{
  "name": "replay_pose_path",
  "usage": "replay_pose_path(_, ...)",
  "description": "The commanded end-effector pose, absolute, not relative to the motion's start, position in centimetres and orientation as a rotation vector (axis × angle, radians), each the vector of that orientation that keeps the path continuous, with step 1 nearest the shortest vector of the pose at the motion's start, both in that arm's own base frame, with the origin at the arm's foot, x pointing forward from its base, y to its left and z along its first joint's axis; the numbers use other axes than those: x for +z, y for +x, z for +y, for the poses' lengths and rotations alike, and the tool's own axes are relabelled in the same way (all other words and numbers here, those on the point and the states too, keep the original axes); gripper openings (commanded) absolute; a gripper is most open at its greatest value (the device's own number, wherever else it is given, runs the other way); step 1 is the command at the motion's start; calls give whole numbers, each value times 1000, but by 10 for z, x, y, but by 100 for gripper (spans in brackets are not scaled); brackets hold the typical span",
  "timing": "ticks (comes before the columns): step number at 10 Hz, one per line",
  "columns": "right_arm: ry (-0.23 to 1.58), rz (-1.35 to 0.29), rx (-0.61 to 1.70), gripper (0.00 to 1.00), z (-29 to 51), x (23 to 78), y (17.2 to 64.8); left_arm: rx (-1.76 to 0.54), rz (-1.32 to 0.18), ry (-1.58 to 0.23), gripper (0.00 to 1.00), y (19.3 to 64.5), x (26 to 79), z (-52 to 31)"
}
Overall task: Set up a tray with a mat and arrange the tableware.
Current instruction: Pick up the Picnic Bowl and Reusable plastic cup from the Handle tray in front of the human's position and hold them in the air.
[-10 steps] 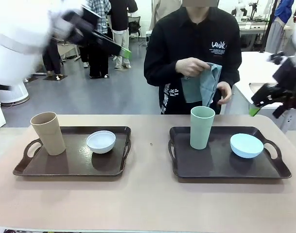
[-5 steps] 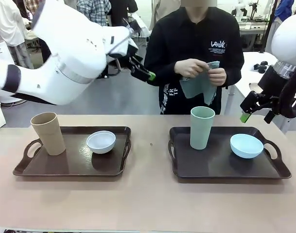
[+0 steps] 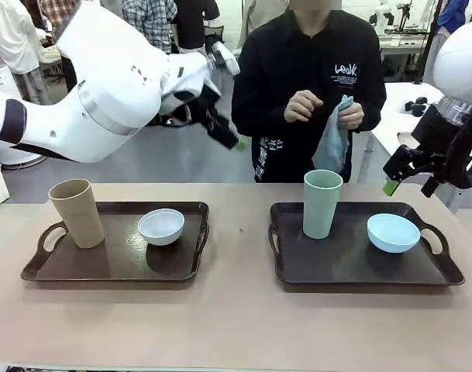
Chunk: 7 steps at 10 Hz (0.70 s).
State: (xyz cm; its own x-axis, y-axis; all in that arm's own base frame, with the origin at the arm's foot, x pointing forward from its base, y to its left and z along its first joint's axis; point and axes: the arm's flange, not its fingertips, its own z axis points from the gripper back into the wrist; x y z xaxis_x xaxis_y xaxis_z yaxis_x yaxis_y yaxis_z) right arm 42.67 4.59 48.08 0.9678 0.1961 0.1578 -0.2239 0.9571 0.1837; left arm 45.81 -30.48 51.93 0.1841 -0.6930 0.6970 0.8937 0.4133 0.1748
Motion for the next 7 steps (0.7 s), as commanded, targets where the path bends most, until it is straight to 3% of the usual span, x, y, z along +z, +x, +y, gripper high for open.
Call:
replay_pose_path(1, 169, -110, 197, 100, 38, 477, 433, -1355, -514, -327, 100, 455, 542, -325)
replay_pose_path(2, 167, -107, 195, 100, 34, 475, 435, -1534, -588, -173, 100, 443, 539, -334)
replay_pose_path(3, 200, -130, 208, 100, 42, 477, 428, -1204, -636, -312, 100, 455, 504, -309)
replay_pose_path(5, 200, -130, 208, 100, 42, 477, 428, -1204, -636, -312, 100, 455, 504, -309)
replay_pose_path(6, 195, -124, 206, 100, 39, 474, 430, -1293, -566, -275, 100, 451, 508, -316)
replay_pose_path(7, 125, -128, 120, 100, 36, 465, 440, -1503, -586, -423, 100, 472, 490, -322)
